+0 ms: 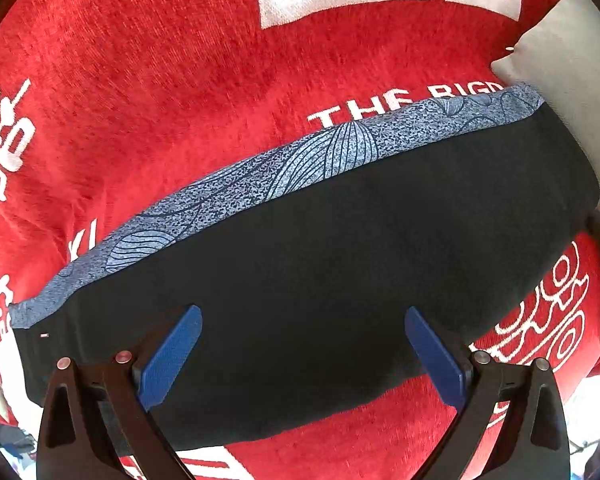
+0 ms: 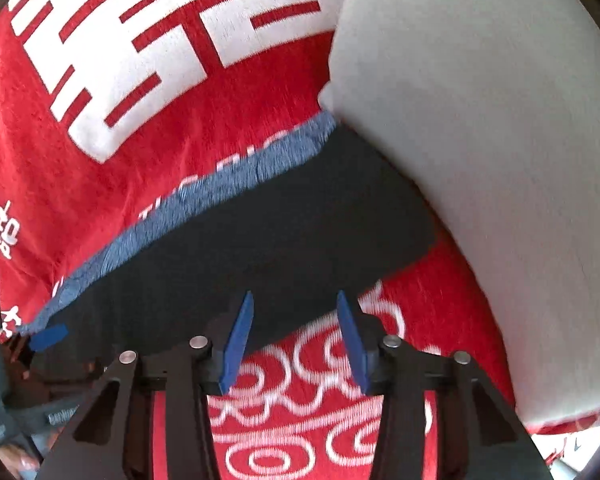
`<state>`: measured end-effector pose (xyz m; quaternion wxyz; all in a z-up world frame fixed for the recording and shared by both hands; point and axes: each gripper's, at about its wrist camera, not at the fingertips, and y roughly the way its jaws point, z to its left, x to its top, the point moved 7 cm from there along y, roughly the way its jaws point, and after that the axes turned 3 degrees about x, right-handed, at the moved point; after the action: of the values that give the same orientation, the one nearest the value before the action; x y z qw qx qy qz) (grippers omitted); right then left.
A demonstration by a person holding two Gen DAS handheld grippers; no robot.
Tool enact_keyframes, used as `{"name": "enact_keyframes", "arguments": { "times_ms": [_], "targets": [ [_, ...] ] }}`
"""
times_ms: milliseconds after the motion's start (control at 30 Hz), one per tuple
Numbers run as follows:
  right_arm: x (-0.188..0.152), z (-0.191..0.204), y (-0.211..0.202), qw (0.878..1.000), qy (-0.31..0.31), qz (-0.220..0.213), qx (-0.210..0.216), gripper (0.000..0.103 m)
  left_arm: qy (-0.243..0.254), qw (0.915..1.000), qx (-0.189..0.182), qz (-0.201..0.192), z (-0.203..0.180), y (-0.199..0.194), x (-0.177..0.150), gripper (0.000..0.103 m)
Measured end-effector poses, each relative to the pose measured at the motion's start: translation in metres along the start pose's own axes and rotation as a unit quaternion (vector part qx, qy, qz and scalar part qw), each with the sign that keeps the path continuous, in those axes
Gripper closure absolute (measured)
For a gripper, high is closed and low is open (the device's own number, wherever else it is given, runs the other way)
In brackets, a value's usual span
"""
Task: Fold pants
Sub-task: 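Smooth the folded trousers along the waistband with both open tools, then grasp one end of the black trouser strip with the right tool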
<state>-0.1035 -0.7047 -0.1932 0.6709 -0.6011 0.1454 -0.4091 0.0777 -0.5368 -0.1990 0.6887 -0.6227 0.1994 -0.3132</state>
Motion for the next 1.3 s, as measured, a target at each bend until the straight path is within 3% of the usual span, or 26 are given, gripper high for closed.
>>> {"name": "enact_keyframes", "arguments": {
  "times_ms": [100,233,400,567,667,767,900,1067,1300],
  "targets": [
    [0.023,0.007,0.015,1.000,-0.026,-0.003,-0.001,0.056,-0.006,1.0000,0.000,0.004,0.002,0.006,0.000,0.001],
    [0.040,0.002,0.052,0.999,-0.035,0.028,-0.021,0.056,-0.010,0.9998,-0.001,0.014,0.003,0.016,-0.002,0.001],
    [0.058,-0.002,0.056,0.999,-0.035,0.010,-0.029,0.055,-0.012,0.9997,-0.005,0.020,0.005,0.025,-0.004,0.001],
    [0.051,-0.002,0.025,0.999,0.013,-0.008,0.041,0.040,-0.014,0.9996,-0.008,0.024,0.009,0.031,-0.006,0.001],
    [0.025,-0.008,0.008,0.994,0.056,-0.011,0.088,0.038,-0.021,0.9992,-0.014,0.030,0.010,0.036,-0.007,0.001],
    [-0.011,-0.019,0.004,0.983,0.123,-0.009,0.136,0.038,-0.047,0.9973,-0.036,0.044,0.017,0.044,-0.010,0.001],
    [-0.038,-0.036,0.014,0.968,0.192,-0.033,0.159,0.038,-0.066,0.9961,-0.047,0.035,0.024,0.044,-0.011,0.001],
    [-0.035,-0.053,0.019,0.949,0.239,-0.073,0.194,0.038,-0.053,0.9979,-0.036,0.009,0.021,0.040,-0.009,0.001],
    [-0.011,-0.052,0.026,0.944,0.231,-0.125,0.199,0.037,-0.053,0.9982,-0.029,0.001,0.010,0.048,-0.003,0.001]
  ]
}}
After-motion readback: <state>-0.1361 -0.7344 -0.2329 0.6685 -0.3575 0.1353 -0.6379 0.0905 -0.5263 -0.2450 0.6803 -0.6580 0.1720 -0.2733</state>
